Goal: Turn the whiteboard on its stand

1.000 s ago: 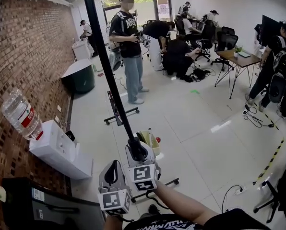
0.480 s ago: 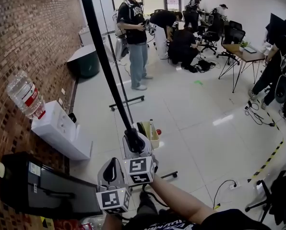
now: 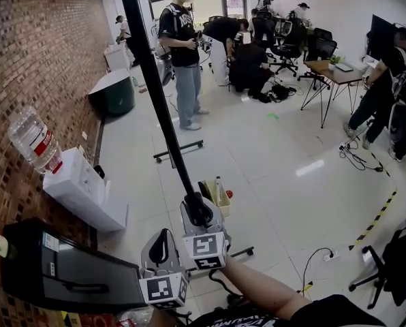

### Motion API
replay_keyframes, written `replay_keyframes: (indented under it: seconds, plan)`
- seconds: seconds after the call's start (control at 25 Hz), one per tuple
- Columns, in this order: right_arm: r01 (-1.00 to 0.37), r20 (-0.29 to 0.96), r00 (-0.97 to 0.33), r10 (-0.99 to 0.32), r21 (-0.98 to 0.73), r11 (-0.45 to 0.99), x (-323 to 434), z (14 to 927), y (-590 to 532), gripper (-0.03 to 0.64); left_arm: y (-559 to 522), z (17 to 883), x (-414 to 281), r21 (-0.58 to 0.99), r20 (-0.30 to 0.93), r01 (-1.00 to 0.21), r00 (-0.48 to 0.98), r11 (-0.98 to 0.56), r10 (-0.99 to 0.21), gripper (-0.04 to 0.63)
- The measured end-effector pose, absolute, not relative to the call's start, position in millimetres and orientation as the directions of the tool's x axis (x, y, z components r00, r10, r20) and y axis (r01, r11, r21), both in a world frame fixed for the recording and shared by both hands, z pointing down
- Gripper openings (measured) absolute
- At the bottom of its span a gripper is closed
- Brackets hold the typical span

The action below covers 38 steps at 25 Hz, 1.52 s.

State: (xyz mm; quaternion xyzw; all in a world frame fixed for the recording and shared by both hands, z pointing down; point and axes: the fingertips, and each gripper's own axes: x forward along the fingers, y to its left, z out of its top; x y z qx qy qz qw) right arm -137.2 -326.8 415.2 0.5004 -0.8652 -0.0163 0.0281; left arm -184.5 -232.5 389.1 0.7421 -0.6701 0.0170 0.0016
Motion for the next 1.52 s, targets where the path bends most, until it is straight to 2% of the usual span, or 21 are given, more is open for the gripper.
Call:
replay_keyframes:
  seconds: [0.4,0.92,1.52]
  plan:
    - [-0.877,0.004,-0.478,-0.879,0.048,0.477,-107,418,-281,0.152,-192,392,-175,0.000,0.029,-0.975,0.221,-0.221,-0.975,0.005]
    - [-0.900,-0.019,-0.434,-0.901,0.044,0.433,-56,404,-202,0.152,-140,398,-125,-0.021,0.011,-0.924,0.380,-0.381,-0.925,0.005]
    - [-0.907,-0.005,-0.419,-0.908,0.042,0.419,-35,400,-132,0.152,-63,406,-96,-0.020,0.017,-0.958,0.285,-0.286,-0.958,0.005]
